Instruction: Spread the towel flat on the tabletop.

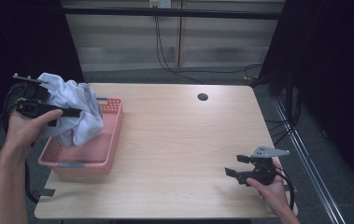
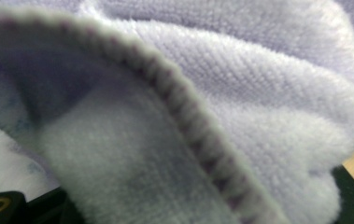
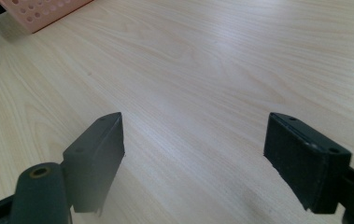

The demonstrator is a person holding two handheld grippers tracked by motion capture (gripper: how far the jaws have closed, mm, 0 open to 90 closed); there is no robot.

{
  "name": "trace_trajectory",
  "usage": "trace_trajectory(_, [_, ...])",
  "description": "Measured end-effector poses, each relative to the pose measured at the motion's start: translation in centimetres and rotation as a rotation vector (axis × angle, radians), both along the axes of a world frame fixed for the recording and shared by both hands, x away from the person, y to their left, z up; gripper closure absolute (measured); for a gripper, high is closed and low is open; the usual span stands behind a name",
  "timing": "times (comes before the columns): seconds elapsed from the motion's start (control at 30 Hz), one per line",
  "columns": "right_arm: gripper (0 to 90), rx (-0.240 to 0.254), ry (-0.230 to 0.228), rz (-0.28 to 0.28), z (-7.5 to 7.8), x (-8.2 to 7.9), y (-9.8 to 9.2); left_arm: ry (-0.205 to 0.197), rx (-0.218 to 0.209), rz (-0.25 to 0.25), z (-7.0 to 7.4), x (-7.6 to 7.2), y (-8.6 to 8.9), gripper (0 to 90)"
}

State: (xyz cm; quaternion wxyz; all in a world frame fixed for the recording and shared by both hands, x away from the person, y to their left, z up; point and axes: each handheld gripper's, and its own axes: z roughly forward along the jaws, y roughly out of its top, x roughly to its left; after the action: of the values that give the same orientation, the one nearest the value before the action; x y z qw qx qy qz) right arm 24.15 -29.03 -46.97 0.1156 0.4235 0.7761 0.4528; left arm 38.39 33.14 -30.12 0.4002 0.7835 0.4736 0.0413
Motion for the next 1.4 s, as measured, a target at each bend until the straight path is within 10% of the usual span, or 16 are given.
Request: trace_trajectory(1.4, [21.4, 0.001, -0.004, -0.001, 0.0, 0.1, -0.1, -0.193, -0.034, -0.02, 9.5, -1.4, -2.1, 44.7])
